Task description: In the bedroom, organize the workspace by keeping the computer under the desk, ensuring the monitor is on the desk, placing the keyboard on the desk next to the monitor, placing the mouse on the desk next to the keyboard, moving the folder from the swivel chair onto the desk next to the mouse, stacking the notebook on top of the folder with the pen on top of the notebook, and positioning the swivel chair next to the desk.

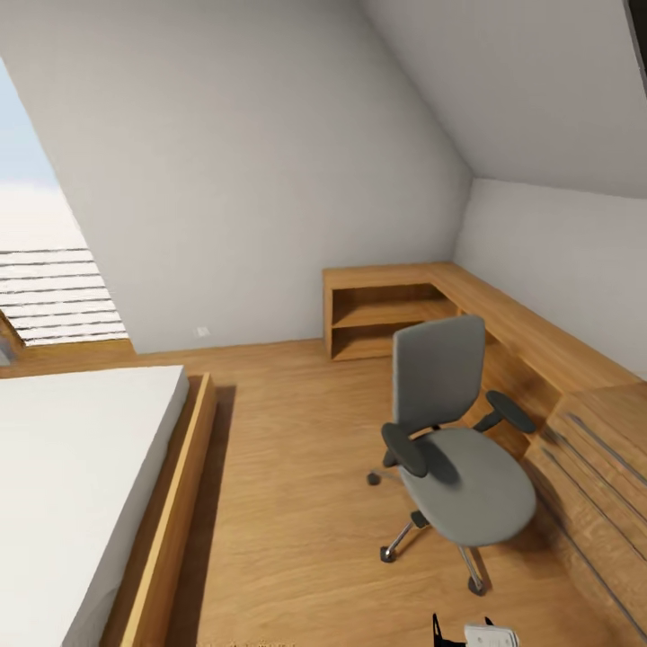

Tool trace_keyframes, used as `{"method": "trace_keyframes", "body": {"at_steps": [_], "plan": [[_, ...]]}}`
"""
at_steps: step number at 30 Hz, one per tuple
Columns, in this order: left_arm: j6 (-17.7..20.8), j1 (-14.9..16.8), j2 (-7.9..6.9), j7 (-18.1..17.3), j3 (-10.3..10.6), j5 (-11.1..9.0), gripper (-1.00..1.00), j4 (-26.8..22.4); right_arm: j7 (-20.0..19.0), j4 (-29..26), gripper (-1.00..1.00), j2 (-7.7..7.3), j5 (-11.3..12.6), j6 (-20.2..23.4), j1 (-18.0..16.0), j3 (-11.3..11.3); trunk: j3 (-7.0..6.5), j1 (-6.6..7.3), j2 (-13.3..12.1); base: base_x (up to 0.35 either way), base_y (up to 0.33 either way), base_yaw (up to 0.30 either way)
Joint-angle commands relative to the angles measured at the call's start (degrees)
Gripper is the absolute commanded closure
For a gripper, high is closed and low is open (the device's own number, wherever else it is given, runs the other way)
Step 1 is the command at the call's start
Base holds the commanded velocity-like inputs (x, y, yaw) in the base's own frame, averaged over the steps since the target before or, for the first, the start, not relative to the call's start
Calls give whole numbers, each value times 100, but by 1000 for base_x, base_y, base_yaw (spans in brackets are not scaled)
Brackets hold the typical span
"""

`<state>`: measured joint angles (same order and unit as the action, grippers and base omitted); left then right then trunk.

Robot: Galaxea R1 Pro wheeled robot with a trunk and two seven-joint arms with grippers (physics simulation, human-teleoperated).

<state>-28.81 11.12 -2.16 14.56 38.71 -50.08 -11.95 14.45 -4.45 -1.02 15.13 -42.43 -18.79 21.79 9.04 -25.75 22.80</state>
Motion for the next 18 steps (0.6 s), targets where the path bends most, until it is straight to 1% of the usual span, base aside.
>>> {"method": "trace_keyframes", "body": {"at_steps": [1,18], "plan": [[-8,4,-4,51,49,-14,-100,-9,24,-1,-100,-2,37,-11,-2,52,15,-3,11,0,0,281],[-11,4,-4,56,49,-11,-100,-9,16,5,-100,-3,26,-2,-2,53,75,-3,11,0,0,274]]}}
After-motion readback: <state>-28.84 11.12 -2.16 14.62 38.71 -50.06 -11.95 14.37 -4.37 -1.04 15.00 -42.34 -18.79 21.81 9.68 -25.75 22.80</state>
